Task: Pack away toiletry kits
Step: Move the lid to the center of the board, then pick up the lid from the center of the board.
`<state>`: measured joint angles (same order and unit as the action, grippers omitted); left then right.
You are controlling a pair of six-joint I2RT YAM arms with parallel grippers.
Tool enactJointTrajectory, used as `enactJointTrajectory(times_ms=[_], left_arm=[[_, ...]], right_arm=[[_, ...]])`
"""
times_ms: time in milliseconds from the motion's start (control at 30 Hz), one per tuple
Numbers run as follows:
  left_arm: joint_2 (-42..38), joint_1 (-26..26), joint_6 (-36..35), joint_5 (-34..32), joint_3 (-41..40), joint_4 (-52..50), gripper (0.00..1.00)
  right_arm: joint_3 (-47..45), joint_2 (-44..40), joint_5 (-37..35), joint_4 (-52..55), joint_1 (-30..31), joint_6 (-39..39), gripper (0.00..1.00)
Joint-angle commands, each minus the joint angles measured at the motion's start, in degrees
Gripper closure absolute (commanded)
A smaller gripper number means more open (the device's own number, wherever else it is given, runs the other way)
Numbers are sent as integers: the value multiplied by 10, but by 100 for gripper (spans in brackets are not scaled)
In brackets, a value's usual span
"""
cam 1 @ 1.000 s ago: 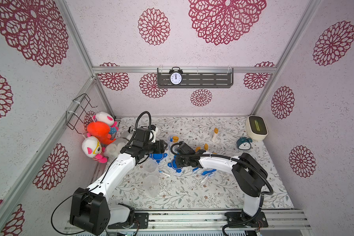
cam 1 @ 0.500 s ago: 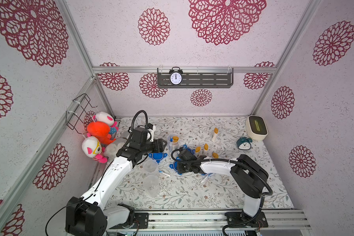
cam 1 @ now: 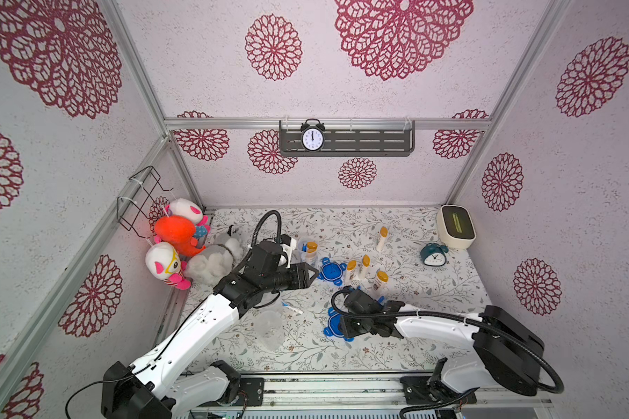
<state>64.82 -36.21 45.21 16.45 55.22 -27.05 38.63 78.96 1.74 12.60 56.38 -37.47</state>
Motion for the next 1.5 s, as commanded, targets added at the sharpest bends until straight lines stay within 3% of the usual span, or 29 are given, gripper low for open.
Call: enactJointTrajectory(times_ms=[0,67,200,467,700,967,1467], left_arm=[[-13,-42,96,-34,-15,2,38],[-8,-67,135,-37,-28,28,38],[28,-105,172,-35,-16,25,40],[127,-131,180,-24,33,-19,49],[213,-129,142,-9,70,-47,63],[298,-126,115,17,82,-35,74],[385,-127,108,55,66,12,91]], right_arm=[[10,-69,0,13,-1,1,49],[3,-104,15,33,-10,-21,41],[-46,-175,95,48,-53,-85,38],[-117,-264,257,88,-151,-150,49],[-131,-252,271,94,-184,-134,49],[-176,-202,309,-1,-249,-116,53],[-221,-125,313,-184,-252,-170,60]])
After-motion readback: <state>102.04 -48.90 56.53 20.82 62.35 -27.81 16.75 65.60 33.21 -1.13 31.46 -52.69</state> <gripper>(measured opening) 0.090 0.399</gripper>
